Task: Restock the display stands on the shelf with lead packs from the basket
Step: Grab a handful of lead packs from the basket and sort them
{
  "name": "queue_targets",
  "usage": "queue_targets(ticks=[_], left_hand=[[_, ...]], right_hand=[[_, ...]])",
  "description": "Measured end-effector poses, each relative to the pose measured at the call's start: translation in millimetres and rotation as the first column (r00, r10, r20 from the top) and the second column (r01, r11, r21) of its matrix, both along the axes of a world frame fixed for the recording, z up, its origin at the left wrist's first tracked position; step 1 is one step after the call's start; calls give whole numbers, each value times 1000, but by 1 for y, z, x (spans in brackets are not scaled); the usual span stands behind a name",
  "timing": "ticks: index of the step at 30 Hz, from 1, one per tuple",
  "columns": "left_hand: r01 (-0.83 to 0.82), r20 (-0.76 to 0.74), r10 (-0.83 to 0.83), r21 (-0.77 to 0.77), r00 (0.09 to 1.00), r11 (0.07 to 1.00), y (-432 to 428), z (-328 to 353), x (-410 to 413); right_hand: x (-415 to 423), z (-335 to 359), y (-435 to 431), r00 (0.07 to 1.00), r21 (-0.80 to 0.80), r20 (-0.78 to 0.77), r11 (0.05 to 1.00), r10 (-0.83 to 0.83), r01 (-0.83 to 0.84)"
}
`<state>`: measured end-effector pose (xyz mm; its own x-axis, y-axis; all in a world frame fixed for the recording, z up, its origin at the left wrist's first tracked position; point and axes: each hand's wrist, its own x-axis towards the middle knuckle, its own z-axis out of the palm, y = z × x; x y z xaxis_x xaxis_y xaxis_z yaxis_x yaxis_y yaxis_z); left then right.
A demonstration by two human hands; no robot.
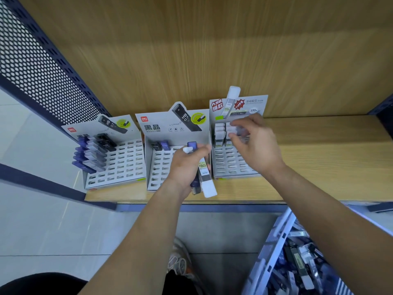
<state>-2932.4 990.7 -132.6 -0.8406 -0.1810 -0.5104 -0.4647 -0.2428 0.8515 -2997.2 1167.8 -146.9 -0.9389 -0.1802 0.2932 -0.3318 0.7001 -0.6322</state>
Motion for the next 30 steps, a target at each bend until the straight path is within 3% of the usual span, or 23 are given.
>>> queue_targets(ticks=[2, 4, 8, 10, 14, 24, 26, 30], left_hand=[[-4, -42, 6, 43, 999, 999, 2, 12, 4], [16, -82, -11, 66, 997, 998, 5, 24, 8], [28, -144, -16, 84, 989, 996, 19, 50, 24], [29, -175, -18, 58, 984, 998, 22, 59, 32], [68, -210, -73, -30, 975, 997, 18, 76, 49], [231, -145, -249, -136, 958, 964, 12, 78, 82], [213, -84, -227, -153, 970, 965, 9, 71, 85], [138, 20, -137, -112, 990, 984, -2, 58, 82]], right_hand=[[33, 24, -6, 971, -212, 231, 977, 54, -4], [70, 44, -14, 842, -409, 498, 912, 208, 16], [112, 68, -15, 664, -546, 662, 831, 348, 109], [119, 78, -11, 653, -568, 669, 810, 354, 144], [130, 97, 5, 731, -583, 614, 795, 297, 166], [116, 123, 25, 896, -772, 437, 544, 80, 328], [103, 119, 28, 918, -748, 396, 576, -13, 330], [67, 92, 32, 938, -535, 313, 789, -146, 301]])
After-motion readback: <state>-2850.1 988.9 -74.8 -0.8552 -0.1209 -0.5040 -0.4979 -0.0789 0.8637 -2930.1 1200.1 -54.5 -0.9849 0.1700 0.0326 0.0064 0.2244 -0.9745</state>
